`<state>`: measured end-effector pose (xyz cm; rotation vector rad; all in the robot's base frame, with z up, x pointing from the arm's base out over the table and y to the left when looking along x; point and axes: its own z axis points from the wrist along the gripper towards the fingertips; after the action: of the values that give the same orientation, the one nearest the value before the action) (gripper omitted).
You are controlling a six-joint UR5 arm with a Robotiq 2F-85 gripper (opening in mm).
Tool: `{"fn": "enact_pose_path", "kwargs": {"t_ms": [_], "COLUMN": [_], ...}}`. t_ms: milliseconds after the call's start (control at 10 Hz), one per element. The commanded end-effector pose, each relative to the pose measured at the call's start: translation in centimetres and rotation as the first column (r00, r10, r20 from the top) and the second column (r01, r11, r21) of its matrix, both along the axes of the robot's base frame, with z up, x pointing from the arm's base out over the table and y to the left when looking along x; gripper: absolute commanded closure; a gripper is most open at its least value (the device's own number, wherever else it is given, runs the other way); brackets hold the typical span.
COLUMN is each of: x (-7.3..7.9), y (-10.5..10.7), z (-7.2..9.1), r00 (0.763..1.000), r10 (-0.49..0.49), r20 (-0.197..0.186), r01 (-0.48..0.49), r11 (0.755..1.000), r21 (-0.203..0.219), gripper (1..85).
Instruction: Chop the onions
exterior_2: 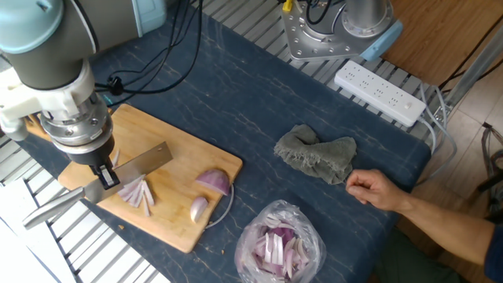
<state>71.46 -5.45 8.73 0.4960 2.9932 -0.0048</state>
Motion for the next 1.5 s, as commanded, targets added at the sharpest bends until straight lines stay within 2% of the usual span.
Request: {"fn": "enact_pose_path", "kwargs": {"t_ms": [0,200,500,700,800,900,1000,1100,1200,1400], "x": [0.2,0.3,1.4,2.7,3.3,3.1,2.4,1.5,0.4,-1.1], "y": [0.0,0.1,0.1,-0.4,-0.5,-0.3,-0.5,-0.1,0.7,0.1], "z": [-0.3,-0.7,-1.9,-3.2,-3.3,-2.5,-0.9,1.7,4.8,6.9], "r00": [1.000,1.000,0.997,0.990,0.985,0.984,0.982,0.983,0.982,0.977], "r10": [0.003,0.011,0.043,0.089,0.111,0.131,0.157,0.168,0.176,0.209], "r20": [0.012,0.024,0.065,0.107,0.128,0.122,0.102,0.077,0.069,0.044], "r01": [-0.003,-0.011,-0.044,-0.088,-0.109,-0.129,-0.154,-0.166,-0.175,-0.209], "r11": [1.000,1.000,0.999,0.996,0.994,0.991,0.987,0.985,0.984,0.978], "r21": [0.009,0.011,0.014,-0.014,-0.022,-0.025,-0.039,-0.037,-0.020,-0.015], "gripper": [84.7,84.7,84.7,84.7,84.7,84.7,84.7,84.7,84.7,84.7]}}
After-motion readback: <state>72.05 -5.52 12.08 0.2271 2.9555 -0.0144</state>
